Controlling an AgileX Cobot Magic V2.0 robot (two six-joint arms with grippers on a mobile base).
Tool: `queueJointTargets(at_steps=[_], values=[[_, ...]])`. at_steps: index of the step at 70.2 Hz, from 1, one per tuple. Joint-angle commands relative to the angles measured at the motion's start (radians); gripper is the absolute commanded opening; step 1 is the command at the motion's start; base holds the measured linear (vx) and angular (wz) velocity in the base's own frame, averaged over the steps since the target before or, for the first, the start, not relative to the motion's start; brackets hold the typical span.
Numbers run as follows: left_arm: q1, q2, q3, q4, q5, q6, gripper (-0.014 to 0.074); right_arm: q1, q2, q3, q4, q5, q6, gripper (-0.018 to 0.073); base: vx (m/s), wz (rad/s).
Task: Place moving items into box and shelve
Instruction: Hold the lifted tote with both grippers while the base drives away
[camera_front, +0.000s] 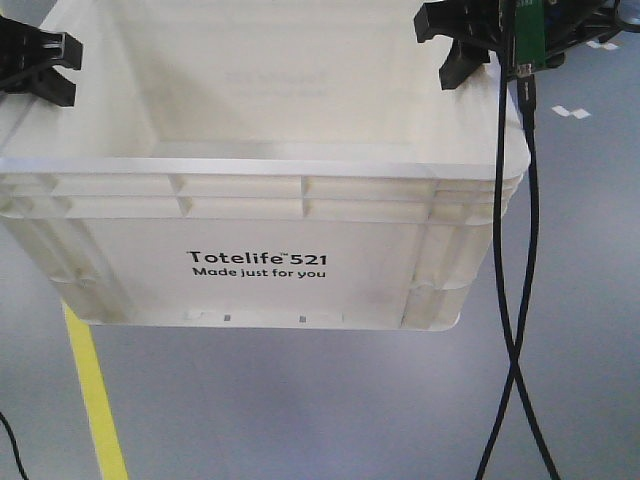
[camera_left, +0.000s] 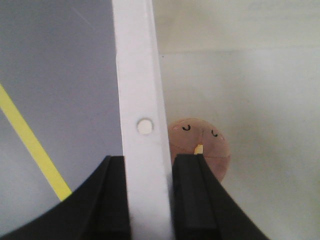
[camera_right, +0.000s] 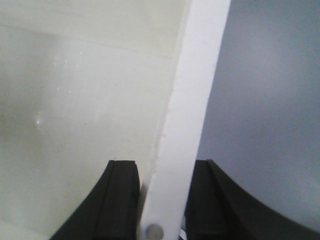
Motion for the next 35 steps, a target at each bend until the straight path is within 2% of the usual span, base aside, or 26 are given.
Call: queueJointTargets(at_steps=[1, 35], values=[[-0.005, -0.049, -0.049, -0.036, -0.126, 0.006, -0.0026, 0.002, -0.063, -0.047, 0.036, -0.076, -0.041, -0.0012, 0.19, 0.70], [-0.005, -0.049, -0.049, -0.036, -0.127, 0.006, -0.0026, 0.002, -0.063, -0.047, 0.036, -0.075, -0.041, -0.0012, 0.22, 0.71]])
